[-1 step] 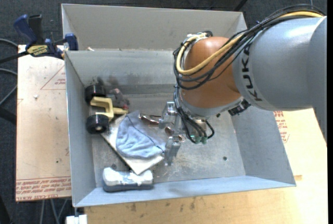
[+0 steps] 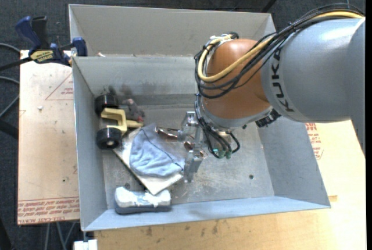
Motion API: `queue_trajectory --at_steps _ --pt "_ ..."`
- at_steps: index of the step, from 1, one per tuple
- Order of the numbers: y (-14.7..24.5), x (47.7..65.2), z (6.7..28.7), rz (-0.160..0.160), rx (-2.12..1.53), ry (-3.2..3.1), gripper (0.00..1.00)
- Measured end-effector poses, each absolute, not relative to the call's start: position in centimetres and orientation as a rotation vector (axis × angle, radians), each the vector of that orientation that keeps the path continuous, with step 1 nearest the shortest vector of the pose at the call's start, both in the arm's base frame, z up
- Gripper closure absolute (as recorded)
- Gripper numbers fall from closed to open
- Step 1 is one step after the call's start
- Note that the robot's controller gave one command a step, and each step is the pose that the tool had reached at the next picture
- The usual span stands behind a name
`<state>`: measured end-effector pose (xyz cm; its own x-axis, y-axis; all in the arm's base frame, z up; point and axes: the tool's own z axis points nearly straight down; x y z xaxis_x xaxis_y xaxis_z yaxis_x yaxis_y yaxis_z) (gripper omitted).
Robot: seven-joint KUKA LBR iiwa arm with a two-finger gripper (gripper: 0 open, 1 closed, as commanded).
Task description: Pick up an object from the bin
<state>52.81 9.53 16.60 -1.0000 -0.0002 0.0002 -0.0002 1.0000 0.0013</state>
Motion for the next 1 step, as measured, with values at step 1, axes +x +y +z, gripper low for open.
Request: queue_trajectory --at_steps 1 --pt "12.21 52.75 13.46 0.0 0.302 -3.138 0.0"
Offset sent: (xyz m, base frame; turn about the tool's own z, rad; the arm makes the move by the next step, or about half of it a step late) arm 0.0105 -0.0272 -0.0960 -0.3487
